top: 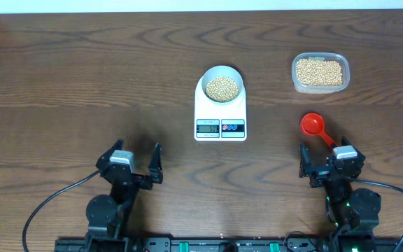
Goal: Scoop item into bowl and weigh 50g on scale
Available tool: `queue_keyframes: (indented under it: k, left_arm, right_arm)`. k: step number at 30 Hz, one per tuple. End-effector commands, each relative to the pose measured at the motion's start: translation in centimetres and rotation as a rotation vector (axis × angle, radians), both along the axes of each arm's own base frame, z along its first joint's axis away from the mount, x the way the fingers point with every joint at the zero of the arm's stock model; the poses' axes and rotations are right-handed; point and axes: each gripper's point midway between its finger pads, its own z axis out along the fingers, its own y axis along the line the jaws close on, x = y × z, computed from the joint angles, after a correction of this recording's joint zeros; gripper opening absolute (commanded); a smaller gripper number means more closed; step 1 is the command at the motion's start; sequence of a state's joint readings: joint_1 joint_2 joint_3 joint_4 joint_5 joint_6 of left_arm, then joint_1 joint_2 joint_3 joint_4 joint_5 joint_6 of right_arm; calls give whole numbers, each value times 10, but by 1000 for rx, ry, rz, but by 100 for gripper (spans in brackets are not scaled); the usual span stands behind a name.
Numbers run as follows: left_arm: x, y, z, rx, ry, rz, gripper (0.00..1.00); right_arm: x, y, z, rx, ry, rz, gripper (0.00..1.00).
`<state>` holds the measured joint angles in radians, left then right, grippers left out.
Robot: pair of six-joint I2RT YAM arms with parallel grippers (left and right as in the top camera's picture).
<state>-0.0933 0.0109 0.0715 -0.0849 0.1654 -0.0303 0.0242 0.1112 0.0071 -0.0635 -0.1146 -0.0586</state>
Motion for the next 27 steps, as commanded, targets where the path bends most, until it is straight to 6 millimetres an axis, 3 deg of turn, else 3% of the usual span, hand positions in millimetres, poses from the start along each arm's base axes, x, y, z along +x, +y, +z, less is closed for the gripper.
queue_keyframes:
  k: [1, 10, 27]
  left_arm:
    - [6, 22, -16, 23, 10, 130, 98]
    - [6, 40, -27, 99, 34, 193, 98]
    - [6, 40, -27, 118, 30, 192, 98]
  right_arm:
    - [0, 1, -2, 8, 7, 1, 99]
    - [0, 1, -2, 8, 7, 1, 99]
    - [0, 1, -2, 8, 7, 1, 99]
